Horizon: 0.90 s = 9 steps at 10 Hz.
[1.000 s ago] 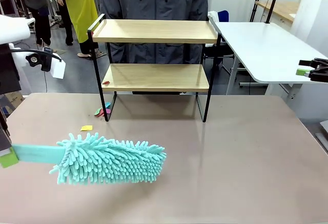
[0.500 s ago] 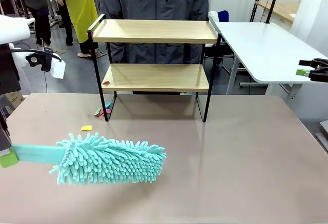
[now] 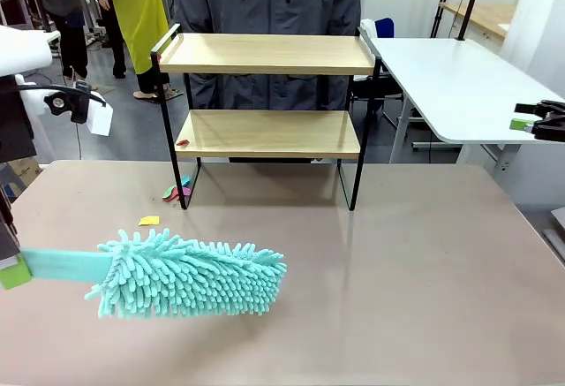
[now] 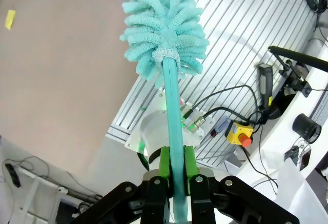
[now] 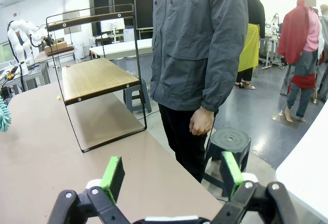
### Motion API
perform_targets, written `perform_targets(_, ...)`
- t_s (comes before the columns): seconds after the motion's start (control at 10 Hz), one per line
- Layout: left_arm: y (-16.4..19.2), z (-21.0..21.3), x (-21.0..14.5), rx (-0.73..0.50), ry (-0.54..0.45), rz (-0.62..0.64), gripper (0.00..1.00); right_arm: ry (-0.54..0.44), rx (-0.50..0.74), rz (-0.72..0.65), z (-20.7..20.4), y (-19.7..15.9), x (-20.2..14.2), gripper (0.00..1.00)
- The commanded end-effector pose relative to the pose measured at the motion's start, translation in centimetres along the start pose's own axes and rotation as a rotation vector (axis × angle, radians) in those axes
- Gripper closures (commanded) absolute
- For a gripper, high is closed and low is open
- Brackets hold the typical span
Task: Clean the shelf.
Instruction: Hand the Duster back to the human.
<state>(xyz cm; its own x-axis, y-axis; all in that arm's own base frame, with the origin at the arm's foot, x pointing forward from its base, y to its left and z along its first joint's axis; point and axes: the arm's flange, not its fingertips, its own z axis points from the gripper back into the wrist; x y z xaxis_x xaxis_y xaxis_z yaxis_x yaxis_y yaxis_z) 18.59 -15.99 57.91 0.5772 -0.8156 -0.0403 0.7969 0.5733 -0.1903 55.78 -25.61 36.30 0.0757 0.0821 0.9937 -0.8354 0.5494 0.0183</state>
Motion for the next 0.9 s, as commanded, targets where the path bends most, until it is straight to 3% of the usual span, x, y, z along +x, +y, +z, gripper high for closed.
perform_targets(0.0, 0.0, 0.0, 0.0, 0.000, 0.000, 0.000, 0.87, 0.000, 0.000, 0.000, 0.0, 0.0, 0.0, 0.00)
perform_targets(0.1, -0.1, 1.7, -1.4, 0.002, -0.080, 0.000, 0.87, -0.003, 0.069, 0.006, -0.4, 0.8, 3.0, 0.00)
perform_targets(0.4, 2.2, 1.2, 0.2, -0.078, -0.182, -0.068, 0.87, 0.032, 0.200, -0.004, -4.0, 5.7, 12.9, 0.00)
perform_targets(0.6, 4.1, 0.4, 0.6, -0.105, -0.297, -0.137, 0.87, 0.087, 0.279, -0.071, -6.8, 10.3, 17.9, 0.00)
perform_targets(0.8, 5.7, -0.5, 1.8, -0.092, -0.404, -0.195, 0.87, 0.117, 0.359, -0.160, -9.2, 14.1, 20.2, 0.00)
